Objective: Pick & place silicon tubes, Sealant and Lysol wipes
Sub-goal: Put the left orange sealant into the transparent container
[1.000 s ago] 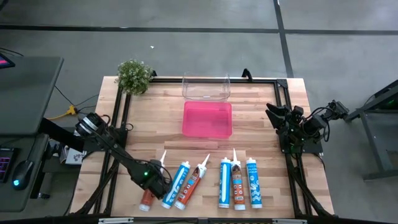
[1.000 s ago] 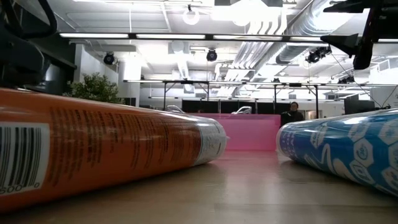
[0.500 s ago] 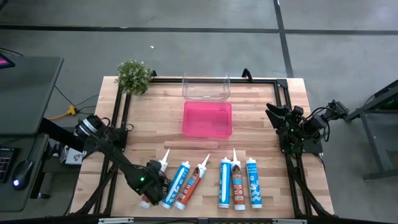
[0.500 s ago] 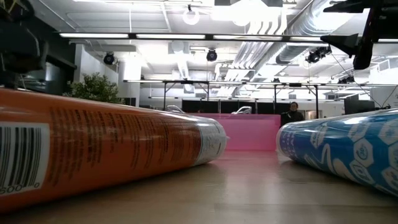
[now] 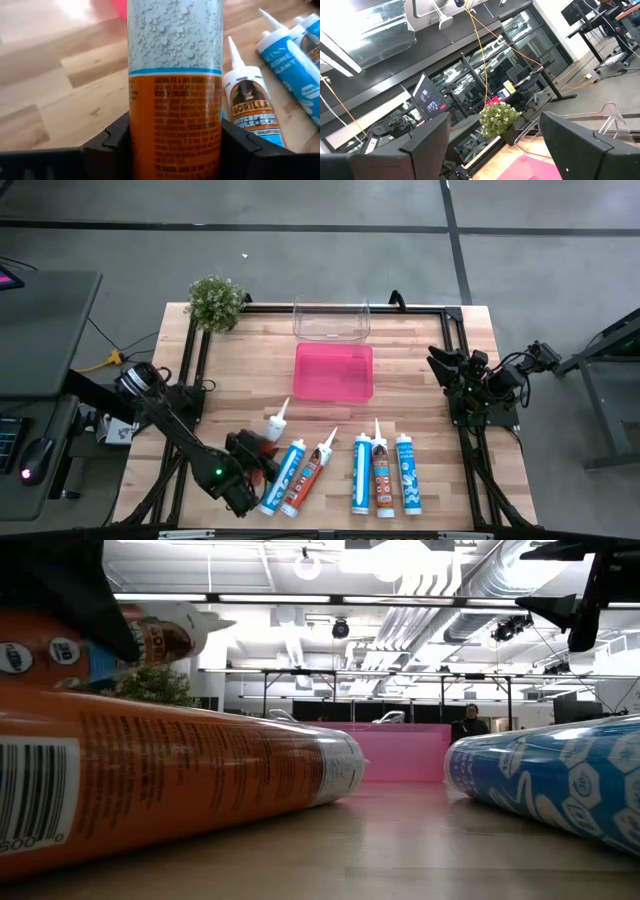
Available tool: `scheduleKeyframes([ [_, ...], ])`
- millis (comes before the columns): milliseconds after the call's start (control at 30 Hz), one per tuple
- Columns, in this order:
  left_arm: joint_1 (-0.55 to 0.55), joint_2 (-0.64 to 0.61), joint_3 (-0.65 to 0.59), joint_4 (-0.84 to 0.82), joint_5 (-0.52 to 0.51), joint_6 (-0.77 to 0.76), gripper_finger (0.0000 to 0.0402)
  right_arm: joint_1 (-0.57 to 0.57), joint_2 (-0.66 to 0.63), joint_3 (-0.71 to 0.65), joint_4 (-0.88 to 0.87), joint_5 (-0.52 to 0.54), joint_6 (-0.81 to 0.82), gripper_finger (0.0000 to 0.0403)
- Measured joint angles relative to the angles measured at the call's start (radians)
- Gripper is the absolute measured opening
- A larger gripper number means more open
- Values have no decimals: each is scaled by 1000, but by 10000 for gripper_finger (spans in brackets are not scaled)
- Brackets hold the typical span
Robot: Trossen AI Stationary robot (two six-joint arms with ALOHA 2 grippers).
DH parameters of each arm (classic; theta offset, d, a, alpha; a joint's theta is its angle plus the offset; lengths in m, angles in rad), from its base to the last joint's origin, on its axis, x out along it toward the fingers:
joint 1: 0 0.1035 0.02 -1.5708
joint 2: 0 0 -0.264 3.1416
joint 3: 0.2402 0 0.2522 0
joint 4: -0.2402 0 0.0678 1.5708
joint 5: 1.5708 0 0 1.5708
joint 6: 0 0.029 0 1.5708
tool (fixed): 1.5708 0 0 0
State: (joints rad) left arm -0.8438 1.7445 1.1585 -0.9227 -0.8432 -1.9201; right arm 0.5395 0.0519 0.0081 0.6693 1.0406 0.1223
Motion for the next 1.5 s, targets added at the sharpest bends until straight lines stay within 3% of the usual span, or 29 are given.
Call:
scheduleKeyframes([
  [133,-2,1,32,23,-70,74,188,0,0,0,0,0,0,303],
  [433,-29,-1,78,103,-527,502,188,0,0,0,0,0,0,303],
  [667,-8,-1,86,128,-723,527,188,0,0,0,0,0,0,303],
  [1133,146,-1,87,148,-729,478,186,0,0,0,0,0,0,303],
  [1500,173,-1,87,218,-727,456,186,0,0,0,0,0,0,303],
])
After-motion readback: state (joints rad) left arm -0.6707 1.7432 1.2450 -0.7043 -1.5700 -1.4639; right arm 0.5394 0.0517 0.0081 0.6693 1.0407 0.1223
